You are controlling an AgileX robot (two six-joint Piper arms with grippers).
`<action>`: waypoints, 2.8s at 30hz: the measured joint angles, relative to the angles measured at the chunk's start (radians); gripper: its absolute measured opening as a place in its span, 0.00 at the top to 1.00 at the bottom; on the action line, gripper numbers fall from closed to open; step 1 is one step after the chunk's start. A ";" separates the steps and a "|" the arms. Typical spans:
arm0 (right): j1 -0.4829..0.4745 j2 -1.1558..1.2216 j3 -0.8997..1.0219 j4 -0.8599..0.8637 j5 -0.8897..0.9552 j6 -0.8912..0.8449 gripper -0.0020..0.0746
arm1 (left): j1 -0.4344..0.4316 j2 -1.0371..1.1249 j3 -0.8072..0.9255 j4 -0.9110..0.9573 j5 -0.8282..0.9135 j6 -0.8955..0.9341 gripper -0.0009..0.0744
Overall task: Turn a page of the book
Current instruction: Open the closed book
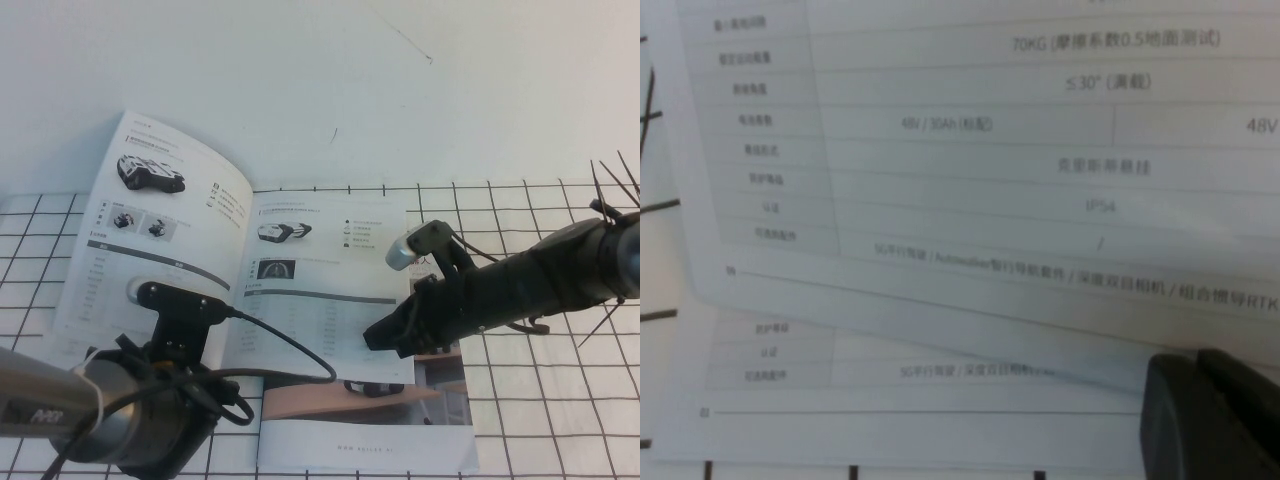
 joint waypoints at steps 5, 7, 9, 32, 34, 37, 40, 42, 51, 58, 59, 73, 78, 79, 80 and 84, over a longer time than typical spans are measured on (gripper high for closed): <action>0.005 -0.008 -0.038 -0.039 0.040 -0.012 0.97 | 0.002 -0.008 0.000 0.000 0.008 0.000 0.99; 0.005 -0.010 -0.082 -0.046 0.048 0.010 0.97 | 0.002 -0.022 0.000 -0.009 0.018 0.000 0.99; 0.007 -0.010 -0.127 -0.047 0.050 0.018 0.97 | 0.002 -0.043 0.000 -0.014 0.028 0.000 0.99; 0.145 0.303 -0.739 -0.035 0.065 -0.019 0.98 | 0.002 -0.161 0.000 0.046 0.029 -0.048 0.99; 0.160 0.325 -0.751 -0.022 0.072 -0.019 0.97 | 0.002 -0.199 0.000 0.052 0.016 -0.044 0.99; 0.196 0.337 -0.756 -0.012 0.068 -0.023 0.98 | 0.002 -0.271 0.000 0.080 0.002 -0.044 0.99; 0.245 0.337 -0.757 -0.014 0.066 -0.039 0.98 | 0.002 -0.343 0.000 0.106 -0.002 -0.041 0.99; 0.278 0.337 -0.758 -0.027 0.062 -0.041 0.98 | 0.002 -0.386 0.000 0.115 -0.004 -0.025 0.99; 0.360 0.374 -0.764 -0.094 0.036 0.002 0.98 | 0.002 -0.498 0.000 0.127 -0.027 0.004 0.99; 0.360 0.403 -0.768 -0.150 0.049 0.092 0.98 | 0.002 -0.479 0.000 0.147 -0.030 0.028 0.99; 0.360 0.403 -0.768 -0.154 0.058 0.094 0.98 | 0.002 -0.473 0.000 0.159 -0.030 0.033 0.99; 0.360 0.403 -0.768 -0.208 0.190 0.113 0.98 | 0.333 -0.256 -0.149 0.629 0.280 -0.376 0.99; 0.360 0.403 -0.768 -0.208 0.191 0.125 0.98 | 0.410 -0.120 -0.339 0.961 0.490 -0.633 0.99; 0.360 0.403 -0.768 -0.208 0.192 0.125 0.98 | 0.410 -0.088 -0.378 1.007 0.526 -0.659 0.99; 0.360 0.403 -0.768 -0.208 0.192 0.126 0.98 | 0.410 -0.062 -0.408 1.039 0.555 -0.675 0.99; 0.360 0.403 -0.768 -0.209 0.199 0.133 0.98 | 0.403 0.051 -0.516 1.084 0.671 -0.702 0.99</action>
